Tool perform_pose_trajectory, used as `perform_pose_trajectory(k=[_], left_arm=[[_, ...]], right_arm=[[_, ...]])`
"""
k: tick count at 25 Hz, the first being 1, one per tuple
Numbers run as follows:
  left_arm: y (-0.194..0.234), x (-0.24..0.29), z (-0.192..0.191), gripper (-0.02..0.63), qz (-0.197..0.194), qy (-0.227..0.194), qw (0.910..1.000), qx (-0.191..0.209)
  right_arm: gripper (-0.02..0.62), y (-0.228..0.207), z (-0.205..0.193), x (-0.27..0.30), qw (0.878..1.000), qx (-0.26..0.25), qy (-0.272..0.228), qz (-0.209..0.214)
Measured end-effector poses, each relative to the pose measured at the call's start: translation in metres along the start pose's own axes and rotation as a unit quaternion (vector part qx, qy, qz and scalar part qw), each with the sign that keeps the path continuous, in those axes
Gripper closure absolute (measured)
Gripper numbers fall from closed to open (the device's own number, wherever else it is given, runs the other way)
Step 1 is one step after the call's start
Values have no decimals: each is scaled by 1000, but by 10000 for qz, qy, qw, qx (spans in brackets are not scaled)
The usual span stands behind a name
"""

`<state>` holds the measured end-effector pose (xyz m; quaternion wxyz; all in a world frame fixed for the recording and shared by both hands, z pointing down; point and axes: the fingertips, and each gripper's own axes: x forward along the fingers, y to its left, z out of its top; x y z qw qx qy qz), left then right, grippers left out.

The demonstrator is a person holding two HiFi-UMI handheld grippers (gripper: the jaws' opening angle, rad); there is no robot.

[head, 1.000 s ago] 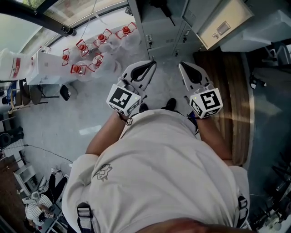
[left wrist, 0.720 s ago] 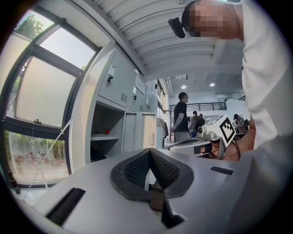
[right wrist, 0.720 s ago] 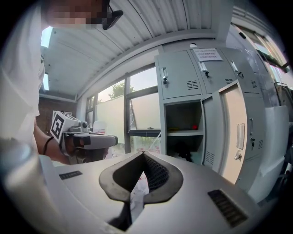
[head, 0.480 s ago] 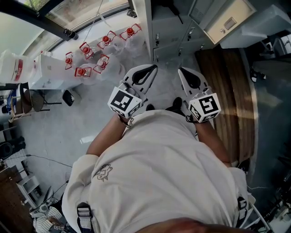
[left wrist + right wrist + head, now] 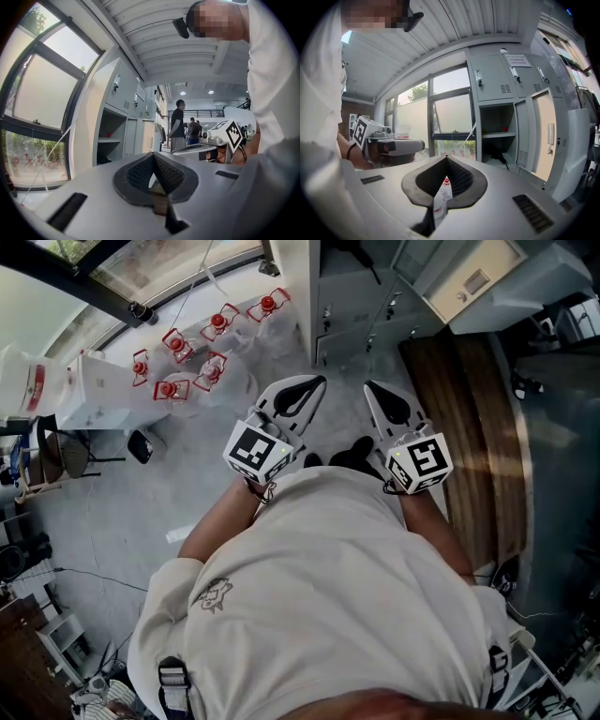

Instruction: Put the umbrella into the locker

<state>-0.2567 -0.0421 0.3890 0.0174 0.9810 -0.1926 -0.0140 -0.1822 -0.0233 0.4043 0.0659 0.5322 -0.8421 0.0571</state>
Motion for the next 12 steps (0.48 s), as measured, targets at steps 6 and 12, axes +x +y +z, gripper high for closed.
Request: perform_pose_trajectory(k=[6,12], left_arm=[[1,3,6,594,-121,-32,9999,10],[3,-2,4,594,-111,-44,9999,-24]], right_arm=[[555,-2,6,3,10000,8,7,-60],[555,2,6,3,10000,13,-11,-75]])
